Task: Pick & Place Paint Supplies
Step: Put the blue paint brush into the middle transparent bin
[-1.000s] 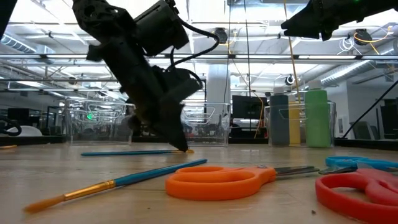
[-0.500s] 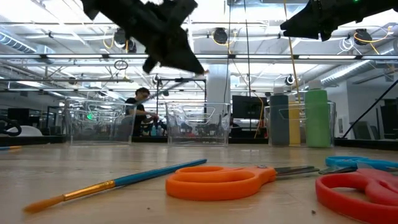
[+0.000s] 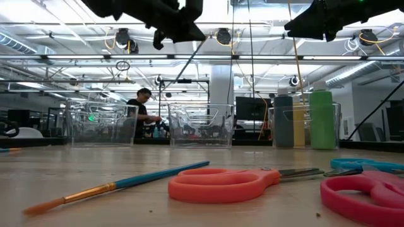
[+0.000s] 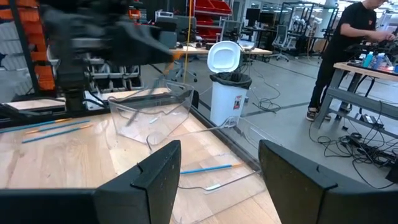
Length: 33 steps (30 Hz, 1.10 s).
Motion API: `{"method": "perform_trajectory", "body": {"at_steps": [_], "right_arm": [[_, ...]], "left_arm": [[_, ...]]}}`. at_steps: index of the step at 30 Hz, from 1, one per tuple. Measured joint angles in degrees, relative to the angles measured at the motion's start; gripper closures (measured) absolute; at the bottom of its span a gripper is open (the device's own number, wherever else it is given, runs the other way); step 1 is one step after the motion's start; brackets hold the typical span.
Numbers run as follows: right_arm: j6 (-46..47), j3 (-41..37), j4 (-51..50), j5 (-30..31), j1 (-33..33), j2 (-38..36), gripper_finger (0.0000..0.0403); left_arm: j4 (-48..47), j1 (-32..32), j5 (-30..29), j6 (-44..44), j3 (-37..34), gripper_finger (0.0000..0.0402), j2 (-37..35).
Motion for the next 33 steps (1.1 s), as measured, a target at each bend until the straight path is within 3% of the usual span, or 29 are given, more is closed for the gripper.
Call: {"method": "perform_trajectory", "body": {"at_steps": [12, 22, 33], "right_arm": [[-0.53, 0.00, 0.03, 0.01, 0.00, 0.02, 0.0193], [-0.79, 0.00, 0.21, 0.02, -0.01, 0.02, 0.0193], [-1.08, 0.00, 0.06, 0.02, -0.01, 0.02, 0.0193]], "left_arm": [[2.55, 13.59, 6.79, -6.90, 0.02, 0.0401, 2.46], [13.52, 14.21, 9.15, -10.97, 0.00, 0.0401, 15.43], [15.28, 14.23, 9.04, -13.75, 0.00, 0.0398, 22.57]]}}
